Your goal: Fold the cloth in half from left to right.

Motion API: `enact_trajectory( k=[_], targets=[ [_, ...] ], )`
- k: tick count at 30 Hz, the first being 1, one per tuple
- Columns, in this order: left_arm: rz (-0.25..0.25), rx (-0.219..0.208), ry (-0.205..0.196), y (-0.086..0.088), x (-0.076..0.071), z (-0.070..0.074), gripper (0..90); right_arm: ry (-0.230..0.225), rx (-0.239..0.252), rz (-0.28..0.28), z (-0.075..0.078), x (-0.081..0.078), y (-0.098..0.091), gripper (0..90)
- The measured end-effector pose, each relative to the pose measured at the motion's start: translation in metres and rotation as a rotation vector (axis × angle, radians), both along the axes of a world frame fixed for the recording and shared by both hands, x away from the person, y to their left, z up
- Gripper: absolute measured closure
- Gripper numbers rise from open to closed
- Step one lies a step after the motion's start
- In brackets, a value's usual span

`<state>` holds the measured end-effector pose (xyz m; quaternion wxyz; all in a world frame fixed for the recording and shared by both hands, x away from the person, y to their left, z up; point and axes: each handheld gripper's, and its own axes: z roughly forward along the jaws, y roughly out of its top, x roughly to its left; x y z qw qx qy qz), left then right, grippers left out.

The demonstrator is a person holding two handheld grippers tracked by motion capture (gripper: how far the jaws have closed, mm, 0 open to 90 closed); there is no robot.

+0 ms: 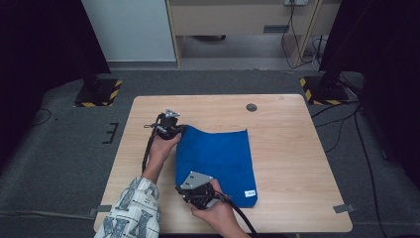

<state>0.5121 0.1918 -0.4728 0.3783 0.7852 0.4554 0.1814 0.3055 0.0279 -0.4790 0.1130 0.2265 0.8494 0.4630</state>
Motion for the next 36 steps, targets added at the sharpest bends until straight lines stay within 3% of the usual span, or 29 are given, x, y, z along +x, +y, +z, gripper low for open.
enact_trajectory(
  k=[9,14,23,36],
  targets=[
    [-0.001,0.001,-0.003,0.002,0.004,0.006,86.2,-0.011,0.007,-0.011,0.006,0.000,-0.001,86.6],
    [0.010,0.002,-0.003,0.007,0.004,0.009,86.2,-0.038,-0.034,0.000,0.006,-0.005,0.007,86.8],
    [0.015,0.003,-0.006,0.015,0.003,0.012,86.1,-0.047,-0.011,0.004,0.015,-0.004,0.014,86.9],
    [0.045,0.018,0.000,0.046,-0.008,0.014,86.0,-0.038,0.010,0.022,0.014,-0.006,0.042,86.7]
  ],
)
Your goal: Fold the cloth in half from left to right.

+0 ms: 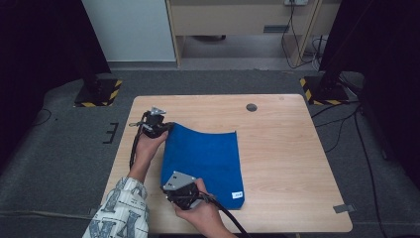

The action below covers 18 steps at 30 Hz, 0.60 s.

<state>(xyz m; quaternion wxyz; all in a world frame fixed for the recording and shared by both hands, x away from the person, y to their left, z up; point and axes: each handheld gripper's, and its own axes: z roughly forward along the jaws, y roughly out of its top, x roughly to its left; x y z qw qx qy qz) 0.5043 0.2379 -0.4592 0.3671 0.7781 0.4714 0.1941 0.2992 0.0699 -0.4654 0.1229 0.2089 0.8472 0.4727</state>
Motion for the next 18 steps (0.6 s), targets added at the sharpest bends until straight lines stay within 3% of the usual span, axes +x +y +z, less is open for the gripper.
enact_trajectory(
  k=[8,13,16,17,18],
  targets=[
    [0.003,-0.017,0.014,0.000,0.002,-0.003,85.8,0.010,-0.001,0.004,-0.004,0.002,-0.001,86.4],
    [0.000,-0.028,0.026,-0.018,0.008,-0.008,85.7,0.011,0.003,-0.009,-0.004,0.001,-0.016,86.2],
    [-0.020,-0.031,0.031,-0.040,0.012,-0.013,85.7,0.011,0.003,-0.033,-0.006,0.000,-0.033,86.2],
    [-0.020,-0.031,0.031,-0.040,0.012,-0.013,85.7,0.011,0.003,-0.033,-0.006,0.000,-0.033,86.2],
    [-0.038,-0.016,0.035,-0.053,0.014,-0.015,85.7,0.023,0.003,-0.046,-0.008,0.002,-0.044,86.3]
  ],
)
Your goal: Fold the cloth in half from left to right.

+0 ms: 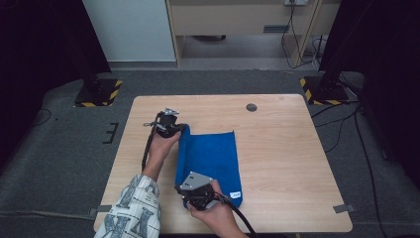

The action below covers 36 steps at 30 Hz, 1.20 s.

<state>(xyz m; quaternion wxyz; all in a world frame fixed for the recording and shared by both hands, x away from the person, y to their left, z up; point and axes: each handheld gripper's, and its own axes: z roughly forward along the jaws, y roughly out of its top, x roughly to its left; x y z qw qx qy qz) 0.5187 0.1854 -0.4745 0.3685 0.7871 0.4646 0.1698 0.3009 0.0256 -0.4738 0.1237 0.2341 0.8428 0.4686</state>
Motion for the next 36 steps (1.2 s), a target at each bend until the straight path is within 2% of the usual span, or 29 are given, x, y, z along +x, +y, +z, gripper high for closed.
enact_trajectory(
  k=[3,10,19,20,29,30,36],
  targets=[
    [-0.014,-0.015,-0.002,-0.013,0.002,-0.002,85.6,0.010,0.006,-0.015,-0.003,0.002,-0.011,86.4],
    [-0.048,-0.008,0.000,-0.038,0.004,-0.004,85.6,0.012,-0.017,-0.033,-0.007,0.001,-0.029,86.4],
    [-0.061,-0.018,0.006,-0.051,0.003,-0.008,85.5,0.029,-0.021,-0.054,-0.014,-0.004,-0.049,86.4],
    [-0.067,-0.032,0.007,-0.054,0.003,-0.007,85.5,0.035,-0.019,-0.061,-0.015,-0.004,-0.052,86.4],
    [-0.087,-0.039,-0.001,-0.069,0.002,-0.006,85.5,0.033,-0.029,-0.082,-0.014,-0.003,-0.065,86.3],
    [-0.093,-0.042,-0.001,-0.071,0.001,-0.006,85.5,0.047,-0.010,-0.081,-0.016,-0.002,-0.069,86.3],
    [-0.098,-0.048,0.000,-0.080,0.001,-0.006,85.5,0.058,-0.014,-0.090,-0.018,-0.002,-0.078,86.3]
  ],
)
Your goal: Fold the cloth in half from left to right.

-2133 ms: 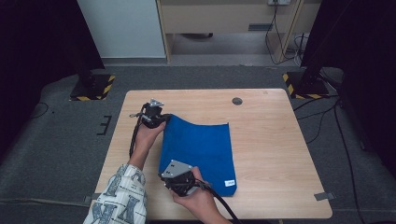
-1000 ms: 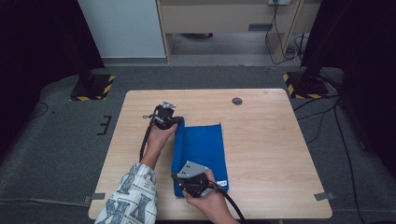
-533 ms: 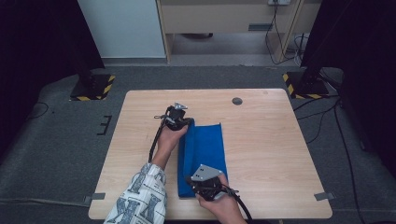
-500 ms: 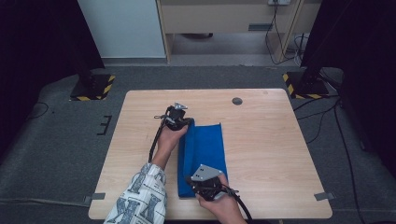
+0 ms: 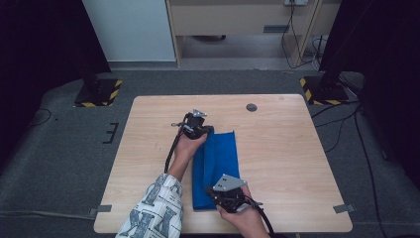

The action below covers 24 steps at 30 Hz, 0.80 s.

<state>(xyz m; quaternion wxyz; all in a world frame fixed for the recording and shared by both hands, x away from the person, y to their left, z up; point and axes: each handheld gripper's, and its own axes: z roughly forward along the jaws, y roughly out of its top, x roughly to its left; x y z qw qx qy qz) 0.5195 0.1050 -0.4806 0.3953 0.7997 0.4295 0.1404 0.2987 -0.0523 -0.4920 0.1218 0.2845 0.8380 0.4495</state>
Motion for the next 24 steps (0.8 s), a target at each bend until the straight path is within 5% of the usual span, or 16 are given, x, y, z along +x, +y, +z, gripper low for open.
enact_trajectory(
  k=[24],
  targets=[
    [-0.009,-0.002,-0.007,-0.025,-0.001,-0.005,85.4,0.011,-0.017,-0.028,-0.001,0.000,-0.028,86.1]
  ],
)
